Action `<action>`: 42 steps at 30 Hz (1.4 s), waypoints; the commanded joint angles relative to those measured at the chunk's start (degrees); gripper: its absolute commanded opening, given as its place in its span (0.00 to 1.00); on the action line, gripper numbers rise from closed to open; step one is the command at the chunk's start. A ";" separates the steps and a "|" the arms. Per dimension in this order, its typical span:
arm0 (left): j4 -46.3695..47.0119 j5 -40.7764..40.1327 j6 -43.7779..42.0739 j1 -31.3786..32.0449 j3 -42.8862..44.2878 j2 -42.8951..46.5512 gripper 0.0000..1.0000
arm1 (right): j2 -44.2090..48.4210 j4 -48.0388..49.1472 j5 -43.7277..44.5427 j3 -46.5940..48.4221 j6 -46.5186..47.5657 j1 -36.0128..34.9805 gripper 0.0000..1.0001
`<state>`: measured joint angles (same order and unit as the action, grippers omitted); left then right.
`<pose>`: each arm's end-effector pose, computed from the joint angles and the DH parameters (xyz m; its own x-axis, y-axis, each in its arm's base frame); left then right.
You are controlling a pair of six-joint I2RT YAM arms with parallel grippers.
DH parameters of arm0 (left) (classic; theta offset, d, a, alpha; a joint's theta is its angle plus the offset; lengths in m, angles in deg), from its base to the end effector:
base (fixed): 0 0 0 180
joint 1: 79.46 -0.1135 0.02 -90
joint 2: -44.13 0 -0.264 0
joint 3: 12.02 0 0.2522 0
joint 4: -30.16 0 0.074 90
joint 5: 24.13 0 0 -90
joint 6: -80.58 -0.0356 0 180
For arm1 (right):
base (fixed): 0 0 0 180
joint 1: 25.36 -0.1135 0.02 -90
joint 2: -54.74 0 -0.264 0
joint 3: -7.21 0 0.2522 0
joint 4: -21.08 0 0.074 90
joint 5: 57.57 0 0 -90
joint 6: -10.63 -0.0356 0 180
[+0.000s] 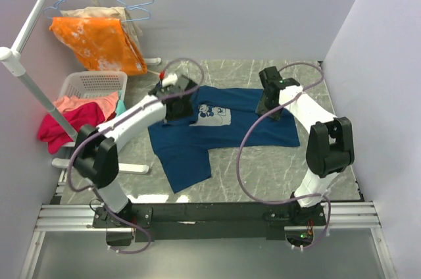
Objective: Fold and stack the t-shirts
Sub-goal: Fold the tshirt
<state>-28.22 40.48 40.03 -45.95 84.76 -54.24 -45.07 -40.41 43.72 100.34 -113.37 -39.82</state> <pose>0.3116 -0.1880 0.2758 -0.7123 -0.3516 -0.6074 -0.3406 0.9299 -0.1389 0.3464 0.0821 0.2432 -0.8427 0.3490 -0.4099 0.3581 0.9319 0.0573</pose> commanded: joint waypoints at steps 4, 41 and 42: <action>-4.95 0.95 15.93 6.47 -18.66 14.31 0.65 | 11.54 5.53 2.25 -11.23 -3.78 -3.38 0.51; -7.77 5.87 49.77 33.80 -44.61 29.28 0.49 | 12.10 9.76 1.46 -19.61 -1.78 -8.22 0.49; -6.89 5.96 50.47 33.81 -45.40 29.46 0.49 | 12.01 9.93 1.37 -19.43 -1.77 -8.22 0.49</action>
<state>-35.61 46.60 83.42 -13.20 40.92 -27.11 -32.42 -31.67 44.75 81.33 -116.32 -47.42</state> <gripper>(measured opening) 0.493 0.491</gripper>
